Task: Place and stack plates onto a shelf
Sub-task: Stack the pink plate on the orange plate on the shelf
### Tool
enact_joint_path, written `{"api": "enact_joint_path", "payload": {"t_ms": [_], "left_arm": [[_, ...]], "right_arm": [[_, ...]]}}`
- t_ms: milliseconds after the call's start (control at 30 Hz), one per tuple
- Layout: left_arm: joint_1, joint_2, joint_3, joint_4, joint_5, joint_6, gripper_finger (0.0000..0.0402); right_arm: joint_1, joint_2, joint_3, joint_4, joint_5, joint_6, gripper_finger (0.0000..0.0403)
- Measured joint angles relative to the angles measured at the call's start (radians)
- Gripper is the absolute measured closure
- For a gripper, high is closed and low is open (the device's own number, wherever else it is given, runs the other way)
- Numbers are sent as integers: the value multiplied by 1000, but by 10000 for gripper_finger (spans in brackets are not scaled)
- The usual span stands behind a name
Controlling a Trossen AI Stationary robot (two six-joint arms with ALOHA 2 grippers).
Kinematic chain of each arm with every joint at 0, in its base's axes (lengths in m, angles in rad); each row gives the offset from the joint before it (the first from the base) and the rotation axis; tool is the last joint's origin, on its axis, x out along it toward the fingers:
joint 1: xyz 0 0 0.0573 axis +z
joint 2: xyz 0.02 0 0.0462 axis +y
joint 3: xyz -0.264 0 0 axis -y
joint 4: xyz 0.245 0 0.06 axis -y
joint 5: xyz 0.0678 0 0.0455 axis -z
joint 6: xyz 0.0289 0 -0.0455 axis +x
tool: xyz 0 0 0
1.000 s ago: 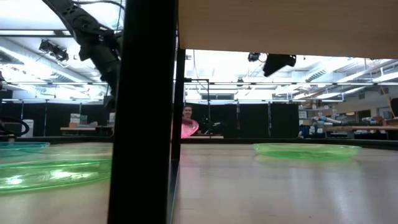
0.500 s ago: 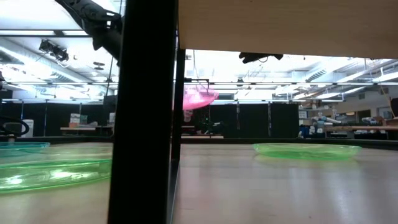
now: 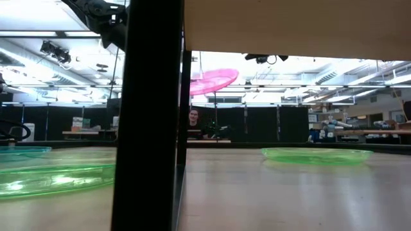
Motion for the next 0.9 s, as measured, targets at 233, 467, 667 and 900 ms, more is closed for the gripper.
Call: {"api": "enact_joint_path", "payload": {"t_ms": [233,467,667,900], "left_arm": [[0,0,0,45,0,1,394],[0,0,0,90,-1,6,394],[1,0,0,119,-6,6,394],[1,0,0,139,-7,6,394]], "right_arm": [[0,0,0,0,-39,26,270],[0,0,0,0,-80,67,270],[13,0,0,0,-80,86,270],[47,2,0,0,-54,86,270]]}}
